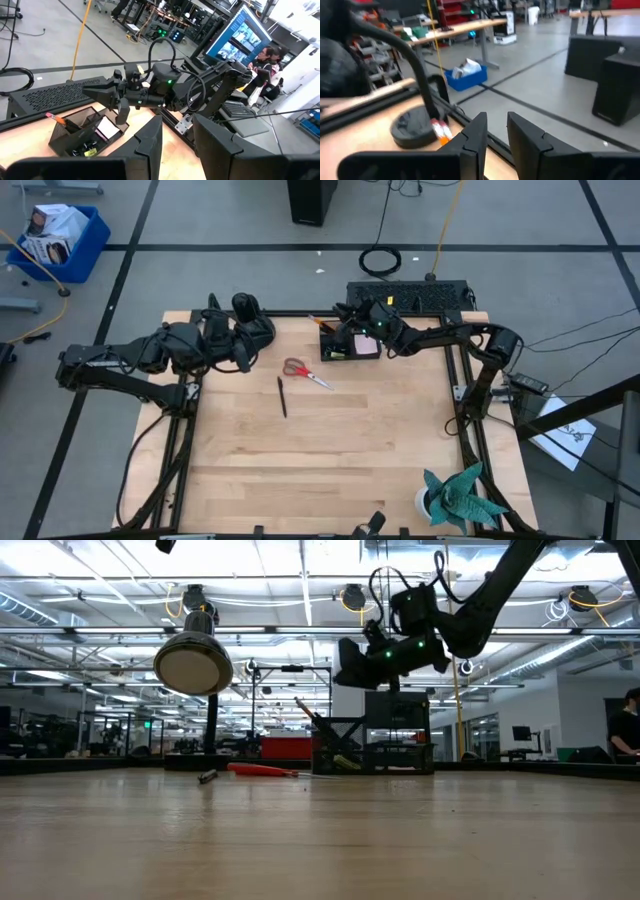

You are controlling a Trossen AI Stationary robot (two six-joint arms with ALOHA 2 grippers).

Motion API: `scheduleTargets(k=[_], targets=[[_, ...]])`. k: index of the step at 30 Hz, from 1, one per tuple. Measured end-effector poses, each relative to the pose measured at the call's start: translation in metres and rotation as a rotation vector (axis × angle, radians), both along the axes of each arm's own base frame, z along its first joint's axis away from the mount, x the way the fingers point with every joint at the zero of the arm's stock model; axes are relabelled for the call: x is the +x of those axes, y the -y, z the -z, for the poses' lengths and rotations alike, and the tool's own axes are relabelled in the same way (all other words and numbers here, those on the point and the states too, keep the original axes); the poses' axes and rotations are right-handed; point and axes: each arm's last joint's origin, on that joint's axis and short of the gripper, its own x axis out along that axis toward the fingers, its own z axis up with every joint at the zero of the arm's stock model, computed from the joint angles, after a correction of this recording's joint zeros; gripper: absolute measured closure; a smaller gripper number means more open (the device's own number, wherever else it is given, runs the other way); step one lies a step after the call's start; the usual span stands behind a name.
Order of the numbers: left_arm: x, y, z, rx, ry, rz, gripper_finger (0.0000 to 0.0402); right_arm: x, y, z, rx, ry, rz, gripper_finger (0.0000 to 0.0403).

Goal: Pick and place office supplies into organizer
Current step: Put the black pen into the black desk organizer

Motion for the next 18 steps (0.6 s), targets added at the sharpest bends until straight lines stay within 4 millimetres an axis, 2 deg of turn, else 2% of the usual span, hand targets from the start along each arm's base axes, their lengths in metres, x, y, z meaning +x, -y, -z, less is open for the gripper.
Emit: scheduleTargets(k=[5,12,18], targets=[[0.0,0.0,0.001,0.014,-0.015,0.011,0.0289,0.008,-0.021,-0.017,-0.051,0.059,-0.085,0.0333],[-0.001,0.001,0.007,0.006,-0.081,0.044,0.0289,0.021,-0.076,-0.034,-0.054,0.016,-0.25,0.0332],[0.001,0.004,0.026,0.036,-0.289,0.169,0.0289,0.02,-0.119,-0.053,-0.05,0.012,-0.364,0.0332]])
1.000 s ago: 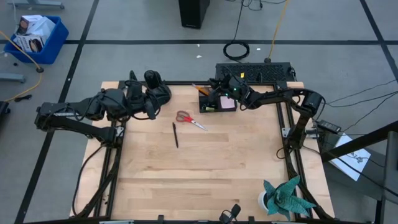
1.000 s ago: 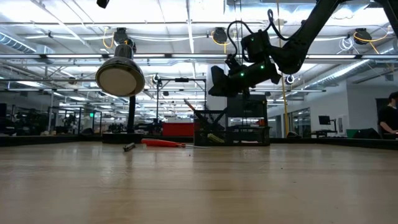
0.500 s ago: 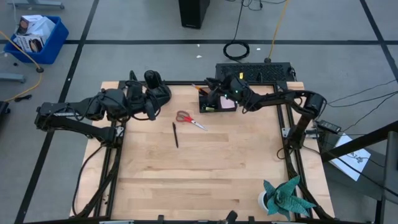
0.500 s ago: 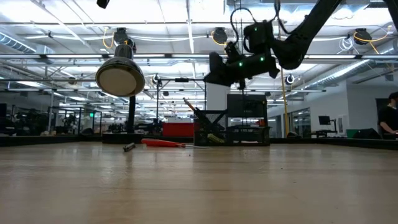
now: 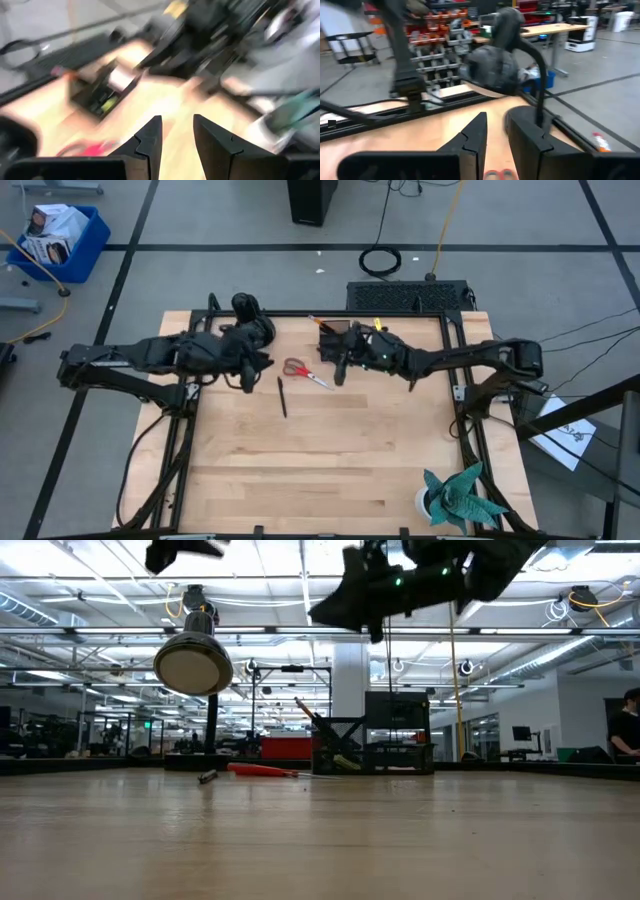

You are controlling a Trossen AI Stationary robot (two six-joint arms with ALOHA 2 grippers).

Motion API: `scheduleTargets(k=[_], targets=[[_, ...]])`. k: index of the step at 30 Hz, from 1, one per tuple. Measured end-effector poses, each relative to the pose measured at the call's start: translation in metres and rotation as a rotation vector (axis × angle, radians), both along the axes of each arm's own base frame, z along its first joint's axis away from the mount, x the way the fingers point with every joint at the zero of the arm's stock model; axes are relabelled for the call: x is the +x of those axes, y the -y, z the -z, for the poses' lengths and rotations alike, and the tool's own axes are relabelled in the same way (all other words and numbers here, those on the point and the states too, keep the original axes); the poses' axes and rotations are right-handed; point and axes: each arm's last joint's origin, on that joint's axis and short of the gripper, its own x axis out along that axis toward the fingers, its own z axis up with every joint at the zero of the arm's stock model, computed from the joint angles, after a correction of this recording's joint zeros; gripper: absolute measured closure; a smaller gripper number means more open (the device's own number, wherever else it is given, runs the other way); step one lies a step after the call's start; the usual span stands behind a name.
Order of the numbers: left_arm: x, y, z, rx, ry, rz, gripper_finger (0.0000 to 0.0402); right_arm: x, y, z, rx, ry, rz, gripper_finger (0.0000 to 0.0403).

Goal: Pick and place office supplies into organizer
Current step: Put the black pen into the black desk organizer

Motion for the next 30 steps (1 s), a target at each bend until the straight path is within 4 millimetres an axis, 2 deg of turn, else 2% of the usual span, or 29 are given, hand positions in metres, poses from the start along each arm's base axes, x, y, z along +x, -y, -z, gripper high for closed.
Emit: scheduleTargets(k=[4,9,14,21,25,30], targets=[[0.01,0.0,0.016,-0.078,-0.112,-0.032,0.0289,-0.006,-0.02,-0.012,0.003,-0.018,-0.056,0.0332],[0.023,0.003,0.037,-0.326,-0.211,-0.132,0.0289,-0.023,-0.036,-0.027,0.046,-0.069,-0.088,0.0332],[0.037,0.017,0.059,-0.417,-0.324,-0.203,0.0289,-0.042,-0.05,-0.05,0.104,-0.019,-0.125,0.0332],[0.065,0.034,0.093,-0.573,-0.299,-0.535,0.0289,-0.07,-0.054,-0.078,0.049,0.03,-0.14,0.0332],[0.075,0.05,0.115,-0.631,-0.341,-0.639,0.0289,-0.088,-0.055,-0.092,-0.006,0.052,-0.151,0.0332],[0.086,0.06,0.146,-0.636,-0.399,-0.768,0.0289,-0.107,-0.059,-0.106,-0.068,0.08,-0.266,0.0332]])
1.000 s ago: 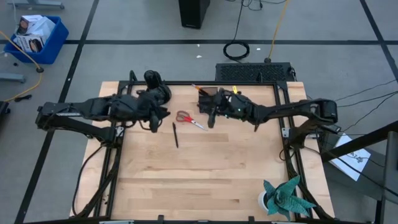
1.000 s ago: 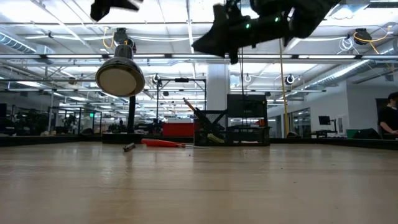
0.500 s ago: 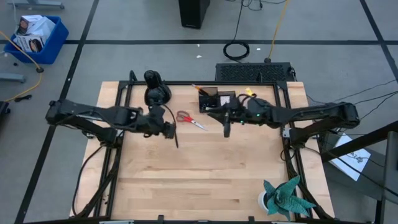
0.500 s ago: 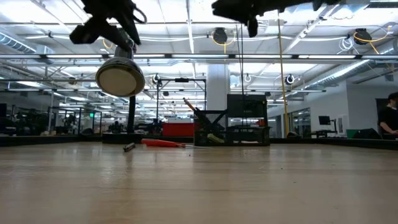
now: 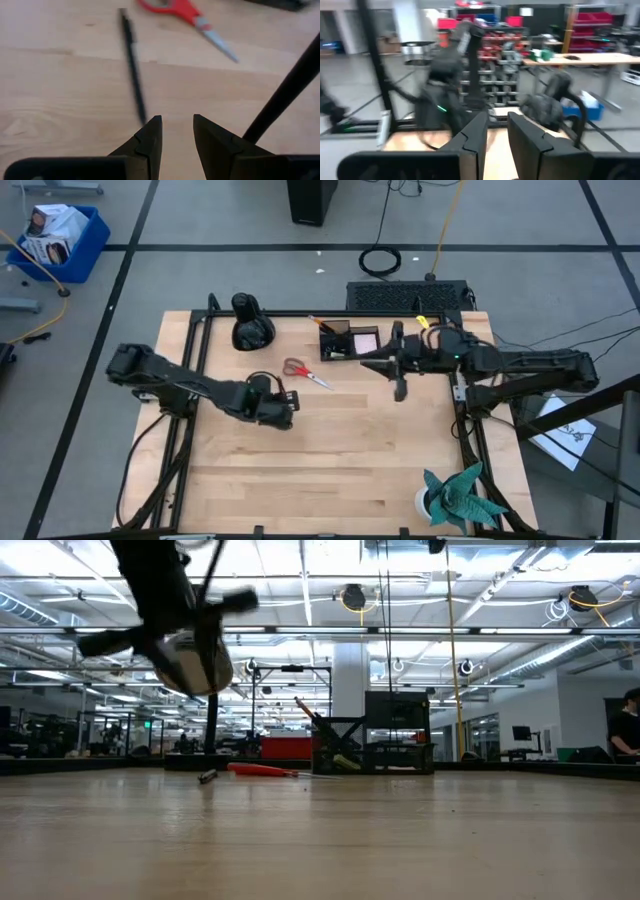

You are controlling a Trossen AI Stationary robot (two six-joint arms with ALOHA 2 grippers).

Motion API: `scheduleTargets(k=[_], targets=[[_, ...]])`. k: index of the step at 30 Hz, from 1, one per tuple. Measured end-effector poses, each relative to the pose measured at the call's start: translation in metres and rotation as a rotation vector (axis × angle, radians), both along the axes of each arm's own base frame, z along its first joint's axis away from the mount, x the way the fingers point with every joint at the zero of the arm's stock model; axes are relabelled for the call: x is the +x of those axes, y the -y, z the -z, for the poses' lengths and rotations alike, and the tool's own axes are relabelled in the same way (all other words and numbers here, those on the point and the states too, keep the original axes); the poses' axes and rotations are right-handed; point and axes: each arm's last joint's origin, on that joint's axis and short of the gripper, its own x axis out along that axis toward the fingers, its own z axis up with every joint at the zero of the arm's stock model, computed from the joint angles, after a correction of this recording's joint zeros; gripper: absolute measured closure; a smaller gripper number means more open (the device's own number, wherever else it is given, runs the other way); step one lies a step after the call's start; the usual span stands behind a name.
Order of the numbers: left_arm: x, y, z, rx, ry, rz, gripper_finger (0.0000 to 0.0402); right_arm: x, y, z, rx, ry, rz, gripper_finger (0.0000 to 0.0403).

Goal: Pick and place office supplies into organizer
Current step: Put the black pen into the black desk organizer

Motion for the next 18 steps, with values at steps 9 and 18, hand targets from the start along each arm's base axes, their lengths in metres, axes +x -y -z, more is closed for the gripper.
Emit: scheduleTargets(k=[9,18], targets=[[0.023,-0.008,0.05,-0.043,-0.117,-0.125,0.0289,-0.017,-0.002,-0.007,-0.061,-0.004,-0.057,0.0332],[0.028,-0.015,0.068,0.001,-0.178,-0.143,0.0289,-0.017,-0.001,-0.005,-0.101,-0.026,-0.054,0.0332]])
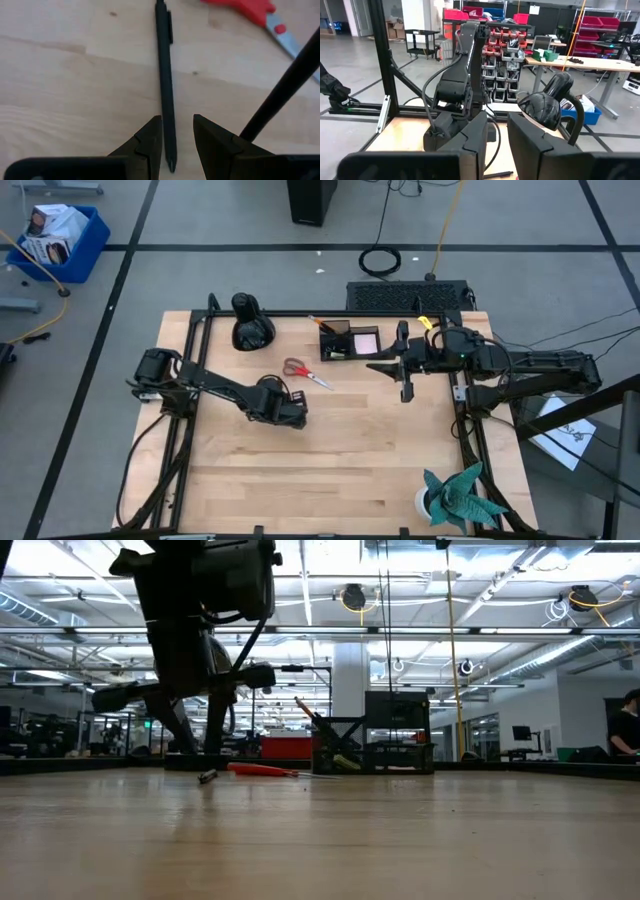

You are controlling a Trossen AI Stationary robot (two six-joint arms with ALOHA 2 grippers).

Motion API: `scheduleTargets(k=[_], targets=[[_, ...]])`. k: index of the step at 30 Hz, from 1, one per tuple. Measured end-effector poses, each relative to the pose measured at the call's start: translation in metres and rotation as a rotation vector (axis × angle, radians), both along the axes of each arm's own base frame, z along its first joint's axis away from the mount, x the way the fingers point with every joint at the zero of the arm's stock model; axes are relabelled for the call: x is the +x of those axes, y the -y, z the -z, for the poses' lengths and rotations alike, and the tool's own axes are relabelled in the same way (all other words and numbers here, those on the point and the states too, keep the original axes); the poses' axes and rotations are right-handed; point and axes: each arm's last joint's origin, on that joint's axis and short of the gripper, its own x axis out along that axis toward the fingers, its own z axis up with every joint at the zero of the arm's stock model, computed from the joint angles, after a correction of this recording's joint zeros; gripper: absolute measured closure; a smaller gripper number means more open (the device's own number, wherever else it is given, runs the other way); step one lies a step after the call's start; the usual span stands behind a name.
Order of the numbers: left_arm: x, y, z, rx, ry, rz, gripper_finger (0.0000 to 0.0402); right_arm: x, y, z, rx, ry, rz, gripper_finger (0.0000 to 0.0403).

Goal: Pick and place office supplies into organizer
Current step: Put the black pen into the black desk organizer

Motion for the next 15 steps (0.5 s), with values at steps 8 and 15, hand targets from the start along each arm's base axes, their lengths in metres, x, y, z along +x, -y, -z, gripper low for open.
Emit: scheduleTargets(k=[8,15], targets=[[0.0012,-0.0067,-0.0007,0.047,0.03,-0.06,0.0289,-0.0001,-0.0001,0.0006,0.006,-0.007,-0.004,0.0332],[-0.0012,-0.0067,0.0059,0.003,-0.034,-0.062,0.0289,-0.0012,-0.0002,0.0025,0.001,-0.03,-0.005,0.0332]])
